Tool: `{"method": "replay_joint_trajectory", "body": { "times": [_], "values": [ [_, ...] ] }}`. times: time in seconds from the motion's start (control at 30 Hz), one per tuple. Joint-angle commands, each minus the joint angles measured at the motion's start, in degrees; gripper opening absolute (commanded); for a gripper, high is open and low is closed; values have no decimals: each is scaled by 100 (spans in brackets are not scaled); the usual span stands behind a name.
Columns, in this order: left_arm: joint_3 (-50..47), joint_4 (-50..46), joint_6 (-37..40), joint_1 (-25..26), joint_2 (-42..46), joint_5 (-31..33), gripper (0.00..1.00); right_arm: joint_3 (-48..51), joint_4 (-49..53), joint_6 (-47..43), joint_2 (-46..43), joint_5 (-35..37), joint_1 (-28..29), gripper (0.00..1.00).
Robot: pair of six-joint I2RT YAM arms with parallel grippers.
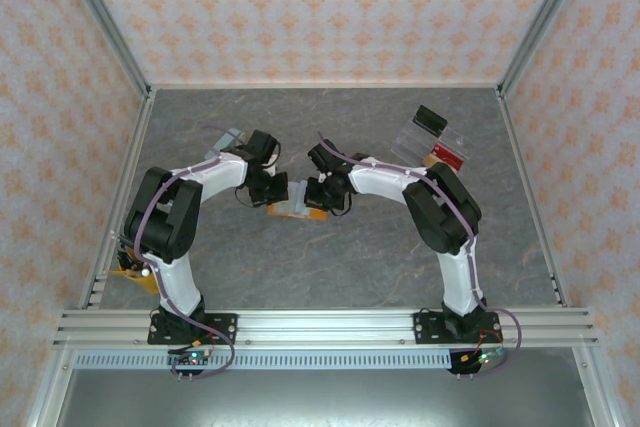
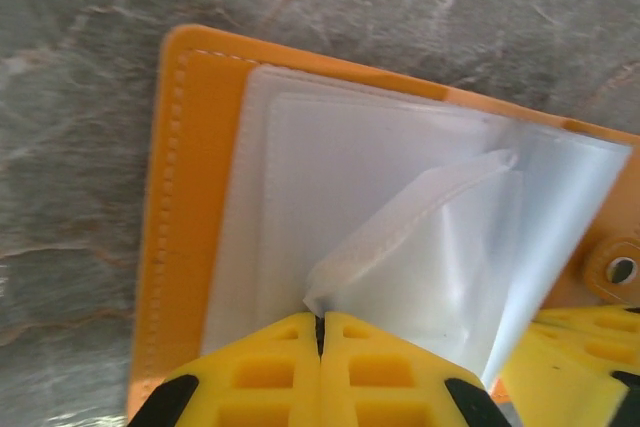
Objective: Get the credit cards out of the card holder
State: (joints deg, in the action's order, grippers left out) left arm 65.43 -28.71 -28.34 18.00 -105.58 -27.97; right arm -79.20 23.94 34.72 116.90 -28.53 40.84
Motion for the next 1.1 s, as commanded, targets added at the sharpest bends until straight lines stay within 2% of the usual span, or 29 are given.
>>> {"method": "replay_joint_trajectory", "body": {
  "times": [0.0, 0.17, 0.23, 0.33, 0.43, 0.5, 0.67, 0.73, 0.8, 0.87, 0.97, 1.07],
  "values": [
    [-1, 15, 179, 37, -86, -220, 0, -148, -58, -103, 53, 38, 21, 2],
    [49, -189, 197, 32, 133, 46, 0, -157, 180, -244, -226, 310, 20, 4],
    [65, -307, 181, 34, 307, 175, 3, -142, 304, -335, -394, 422, 21, 7],
    [75, -502, 153, 28, 680, 420, 20, -91, 476, -492, -761, 634, 21, 18],
    [127, -737, 136, -9, 1125, 686, 43, -10, 587, -656, -1213, 963, 15, 35],
    [179, -882, 163, -63, 1437, 806, 57, -25, 807, -733, -1505, 1516, -48, 47],
    [23, -900, 73, -369, 2253, 1740, 77, 242, 853, -1066, -2229, 2824, -485, 65],
    [-208, -714, 10, -563, 2578, 2206, 88, 445, 769, -1259, -2579, 3646, -661, 72],
    [-556, -343, 25, -664, 2905, 2799, 99, 770, 506, -1534, -2968, 4594, -791, 86],
    [-897, 41, 131, -687, 3178, 3408, 100, 1275, -19, -1926, -3406, 5510, -927, 99],
    [-1235, 413, 287, -719, 3354, 4148, 100, 1879, -556, -2192, -3906, 6110, -1333, 100],
    [-1573, 890, 467, -737, 3398, 4702, 100, 2460, -1008, -2240, -4217, 6294, -1869, 100]
  ]
}}
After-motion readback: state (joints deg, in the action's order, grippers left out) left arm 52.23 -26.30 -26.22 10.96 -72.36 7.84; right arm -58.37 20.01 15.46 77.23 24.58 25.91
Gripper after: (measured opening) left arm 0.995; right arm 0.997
